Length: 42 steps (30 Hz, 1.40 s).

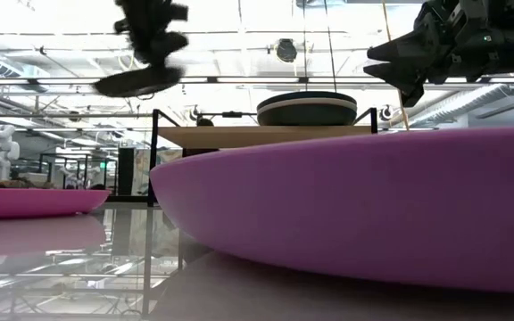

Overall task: Place and stack plates onto a shelf
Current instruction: Stack the black plate on top of the dark green plate on the shelf

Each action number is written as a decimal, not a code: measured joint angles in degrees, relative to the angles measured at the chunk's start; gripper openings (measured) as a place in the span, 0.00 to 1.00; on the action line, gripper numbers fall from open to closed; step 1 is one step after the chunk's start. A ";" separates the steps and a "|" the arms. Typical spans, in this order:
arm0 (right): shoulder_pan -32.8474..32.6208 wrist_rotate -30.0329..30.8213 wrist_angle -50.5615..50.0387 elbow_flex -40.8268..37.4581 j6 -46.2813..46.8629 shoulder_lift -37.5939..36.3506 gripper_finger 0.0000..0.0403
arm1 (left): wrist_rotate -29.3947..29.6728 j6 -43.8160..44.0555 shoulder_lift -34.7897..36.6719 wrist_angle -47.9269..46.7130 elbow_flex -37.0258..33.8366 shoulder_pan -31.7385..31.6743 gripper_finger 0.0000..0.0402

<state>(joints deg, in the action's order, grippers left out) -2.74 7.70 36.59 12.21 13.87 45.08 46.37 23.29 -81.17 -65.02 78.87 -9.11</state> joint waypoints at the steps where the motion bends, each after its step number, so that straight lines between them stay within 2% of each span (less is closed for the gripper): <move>1: 0.00 -0.01 0.01 0.00 0.00 0.00 0.35 | -0.47 -4.39 0.00 4.09 0.74 0.61 0.03; 8: 0.04 1.80 0.10 0.00 -0.46 0.00 0.35 | -10.82 -35.40 -1.57 34.74 1.29 5.24 0.03; 11: 0.02 2.78 0.47 0.00 -1.08 -0.02 0.35 | -15.93 -44.37 -3.74 43.15 1.29 6.50 0.03; 14: 0.02 3.03 0.69 0.00 -1.70 0.00 0.35 | -21.04 -51.05 -6.16 47.69 1.29 6.64 0.03; 19: 0.02 3.00 0.88 0.00 -2.60 0.00 0.35 | -25.71 -54.93 -10.65 50.74 1.26 5.56 0.03; 25: 0.02 3.00 1.31 0.00 -3.26 0.00 0.35 | -29.78 -55.26 -13.54 51.65 1.26 3.67 0.05; 37: 0.02 3.00 1.95 0.00 -4.20 0.00 0.35 | -37.34 -55.54 -14.10 55.27 1.24 2.23 0.07; 42: 0.02 2.90 1.95 0.00 -4.11 0.00 0.35 | -38.03 -55.52 -14.10 55.51 1.24 2.00 0.07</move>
<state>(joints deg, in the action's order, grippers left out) -2.72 10.59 38.54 12.21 9.76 45.08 8.34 -32.23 -95.26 -9.51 80.12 -7.11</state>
